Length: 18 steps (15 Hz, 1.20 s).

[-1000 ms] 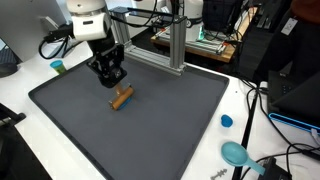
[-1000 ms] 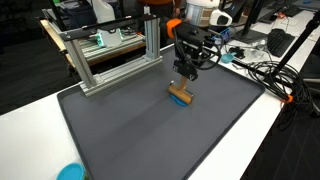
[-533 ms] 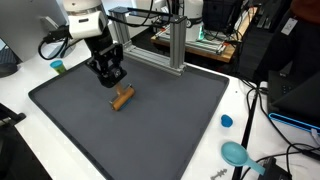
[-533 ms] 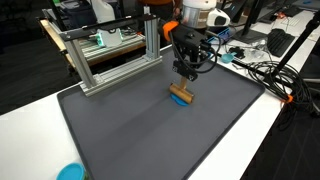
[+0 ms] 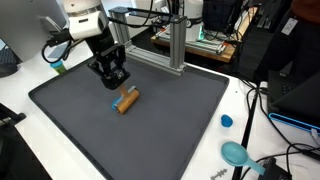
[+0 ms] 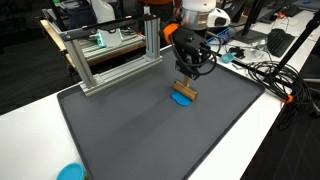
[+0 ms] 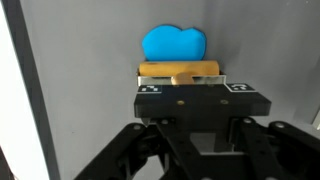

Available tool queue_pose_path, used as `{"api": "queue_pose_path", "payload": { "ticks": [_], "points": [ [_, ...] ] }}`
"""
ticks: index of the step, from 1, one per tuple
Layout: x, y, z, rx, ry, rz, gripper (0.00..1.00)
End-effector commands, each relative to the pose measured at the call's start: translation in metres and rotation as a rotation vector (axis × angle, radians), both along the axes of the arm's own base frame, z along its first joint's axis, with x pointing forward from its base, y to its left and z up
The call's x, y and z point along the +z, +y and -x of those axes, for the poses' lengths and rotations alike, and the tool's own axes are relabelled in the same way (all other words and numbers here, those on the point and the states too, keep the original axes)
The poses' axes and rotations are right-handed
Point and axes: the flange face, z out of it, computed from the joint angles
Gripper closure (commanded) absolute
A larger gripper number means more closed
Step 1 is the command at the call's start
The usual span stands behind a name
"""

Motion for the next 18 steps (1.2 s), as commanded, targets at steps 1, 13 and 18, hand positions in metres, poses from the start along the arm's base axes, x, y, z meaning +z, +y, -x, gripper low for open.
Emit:
{"api": "queue_pose_path", "payload": {
  "ticks": [1, 13, 18],
  "points": [
    [-0.032, 0.014, 0.002, -0.002, 0.028, -0.078, 0.78],
    [0.038, 0.011, 0.02, -0.091, -0.049, -0.008, 0.53],
    [0.025, -0.005, 0.008, -0.146, -0.041, -0.009, 0.78]
  ]
}}
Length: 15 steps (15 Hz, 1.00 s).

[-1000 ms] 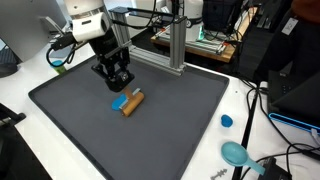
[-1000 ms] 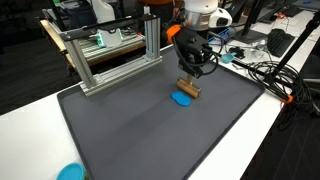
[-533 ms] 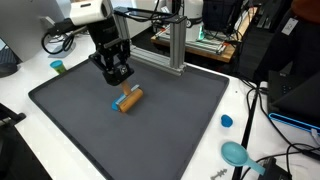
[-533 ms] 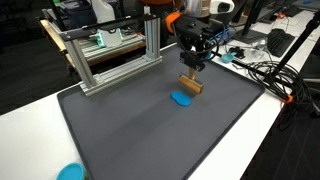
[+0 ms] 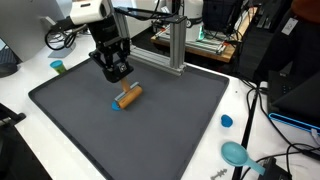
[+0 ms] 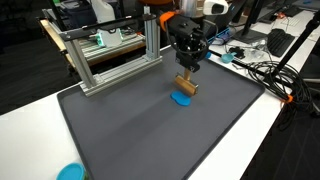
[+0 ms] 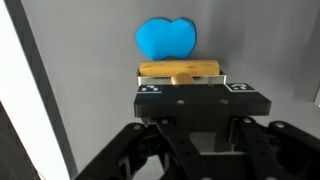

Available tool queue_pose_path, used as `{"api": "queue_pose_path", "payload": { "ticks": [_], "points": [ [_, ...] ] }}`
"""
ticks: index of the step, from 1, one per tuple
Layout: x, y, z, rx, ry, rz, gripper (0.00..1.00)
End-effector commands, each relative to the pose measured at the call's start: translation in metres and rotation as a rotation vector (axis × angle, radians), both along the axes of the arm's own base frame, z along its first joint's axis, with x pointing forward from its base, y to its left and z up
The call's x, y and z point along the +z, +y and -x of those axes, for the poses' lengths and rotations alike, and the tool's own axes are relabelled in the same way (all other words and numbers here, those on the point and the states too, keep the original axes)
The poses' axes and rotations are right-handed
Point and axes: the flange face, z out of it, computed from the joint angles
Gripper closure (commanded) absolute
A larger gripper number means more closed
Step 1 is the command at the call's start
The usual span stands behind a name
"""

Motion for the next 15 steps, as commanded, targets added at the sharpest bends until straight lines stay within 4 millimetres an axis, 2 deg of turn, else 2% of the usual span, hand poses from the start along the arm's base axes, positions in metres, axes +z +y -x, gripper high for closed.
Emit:
{"api": "queue_pose_path", "payload": {
  "ticks": [1, 4, 7, 8, 13, 14, 15],
  "points": [
    [-0.002, -0.015, -0.014, -0.045, -0.011, -0.006, 0.78],
    [-0.003, -0.031, -0.02, -0.077, -0.008, -0.002, 0.78],
    [-0.018, -0.045, -0.026, -0.13, 0.03, 0.026, 0.78],
    [-0.016, -0.038, -0.017, -0.097, 0.012, 0.01, 0.53],
    [-0.019, -0.043, -0.021, -0.12, 0.023, 0.012, 0.53],
    [-0.019, -0.043, -0.021, -0.122, 0.023, 0.012, 0.78],
    [-0.022, -0.047, -0.023, -0.137, 0.017, 0.023, 0.78]
  ]
}}
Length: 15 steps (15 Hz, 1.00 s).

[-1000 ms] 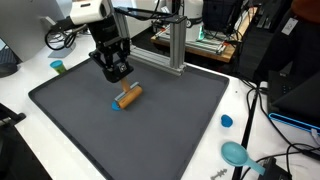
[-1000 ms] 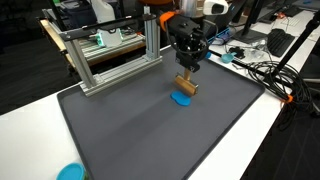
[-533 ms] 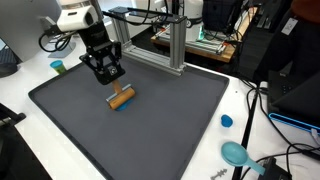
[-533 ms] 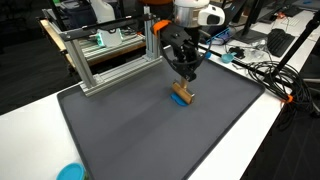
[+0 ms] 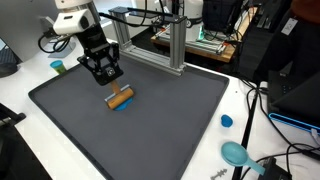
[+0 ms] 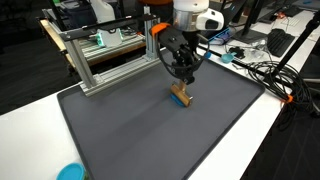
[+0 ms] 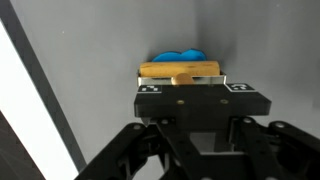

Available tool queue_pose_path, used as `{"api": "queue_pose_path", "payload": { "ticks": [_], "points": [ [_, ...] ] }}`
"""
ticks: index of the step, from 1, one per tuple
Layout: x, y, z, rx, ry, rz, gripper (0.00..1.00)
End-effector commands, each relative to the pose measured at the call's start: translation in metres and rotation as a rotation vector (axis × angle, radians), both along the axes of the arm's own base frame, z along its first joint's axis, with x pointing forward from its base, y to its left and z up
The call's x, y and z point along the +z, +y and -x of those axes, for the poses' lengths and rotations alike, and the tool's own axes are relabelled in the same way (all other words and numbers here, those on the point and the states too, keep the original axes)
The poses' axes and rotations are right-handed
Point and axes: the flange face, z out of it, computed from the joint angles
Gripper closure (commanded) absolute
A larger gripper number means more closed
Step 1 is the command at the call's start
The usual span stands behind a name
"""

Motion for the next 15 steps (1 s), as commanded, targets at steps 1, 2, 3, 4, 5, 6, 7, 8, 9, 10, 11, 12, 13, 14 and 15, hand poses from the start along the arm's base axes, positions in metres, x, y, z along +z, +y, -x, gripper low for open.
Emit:
{"api": "queue_pose_path", "payload": {
  "ticks": [1, 2, 3, 4, 5, 6, 7, 8, 9, 10, 11, 12, 13, 14, 15],
  "points": [
    [-0.006, -0.006, -0.002, -0.021, 0.002, 0.016, 0.78],
    [-0.01, -0.01, -0.002, -0.029, 0.007, 0.033, 0.78],
    [-0.014, -0.012, -0.002, -0.037, 0.008, 0.051, 0.78],
    [-0.016, -0.015, -0.001, -0.043, 0.012, 0.065, 0.78],
    [-0.018, -0.018, -0.001, -0.052, 0.013, 0.083, 0.78],
    [-0.019, -0.021, 0.0, -0.062, 0.017, 0.101, 0.78],
    [-0.02, -0.023, 0.0, -0.072, 0.021, 0.113, 0.78],
    [-0.022, -0.025, 0.001, -0.08, 0.032, 0.124, 0.78],
    [-0.025, -0.026, 0.002, -0.084, 0.046, 0.134, 0.78],
    [-0.03, -0.028, 0.003, -0.086, 0.062, 0.146, 0.78],
    [-0.032, -0.03, 0.004, -0.088, 0.071, 0.155, 0.78],
    [-0.032, -0.031, 0.004, -0.094, 0.074, 0.163, 0.78],
    [-0.028, -0.033, 0.003, -0.101, 0.066, 0.165, 0.78],
    [-0.016, -0.034, 0.002, -0.114, 0.042, 0.16, 0.78],
    [-0.005, -0.034, 0.002, -0.124, 0.022, 0.15, 0.78]
  ]
}}
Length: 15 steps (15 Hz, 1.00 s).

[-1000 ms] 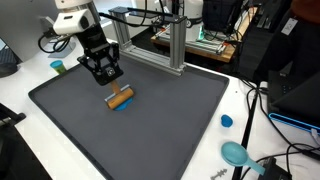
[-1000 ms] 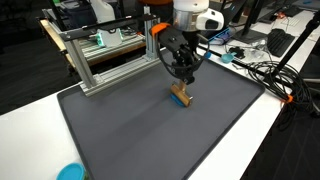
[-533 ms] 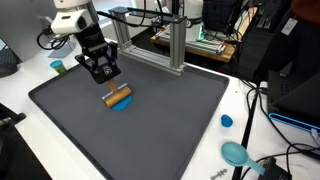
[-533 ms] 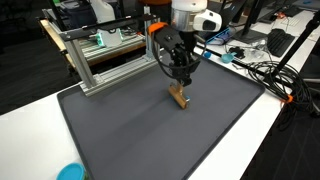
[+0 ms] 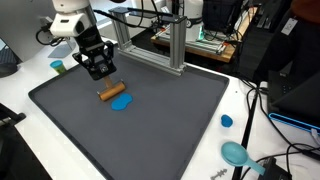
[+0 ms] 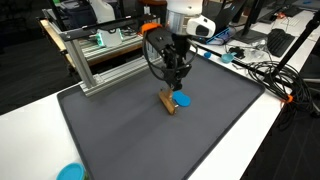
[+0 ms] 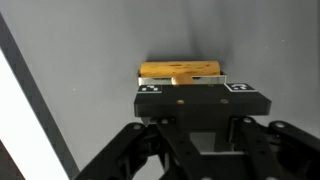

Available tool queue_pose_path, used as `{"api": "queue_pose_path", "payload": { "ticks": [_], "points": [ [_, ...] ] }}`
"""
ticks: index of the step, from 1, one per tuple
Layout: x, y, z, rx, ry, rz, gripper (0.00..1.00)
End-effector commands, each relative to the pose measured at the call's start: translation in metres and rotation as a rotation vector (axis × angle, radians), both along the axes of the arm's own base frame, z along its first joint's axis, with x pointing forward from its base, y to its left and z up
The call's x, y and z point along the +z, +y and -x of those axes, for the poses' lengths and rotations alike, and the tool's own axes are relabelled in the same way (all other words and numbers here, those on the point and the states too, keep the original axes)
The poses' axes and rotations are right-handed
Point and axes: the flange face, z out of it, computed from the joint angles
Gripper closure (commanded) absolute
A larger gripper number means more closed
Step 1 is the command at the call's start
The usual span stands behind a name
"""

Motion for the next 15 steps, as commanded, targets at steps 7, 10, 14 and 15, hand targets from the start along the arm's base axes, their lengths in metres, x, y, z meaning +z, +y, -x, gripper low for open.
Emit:
{"api": "queue_pose_path", "payload": {
  "ticks": [7, 10, 14, 15],
  "points": [
    [0.041, 0.037, 0.013, 0.042, -0.046, -0.177, 0.78],
    [0.033, 0.042, 0.007, 0.039, -0.046, -0.194, 0.78],
    [0.013, 0.034, -0.001, 0.009, -0.043, -0.204, 0.78],
    [0.007, 0.03, -0.002, 0.002, -0.037, -0.195, 0.78]
  ]
}}
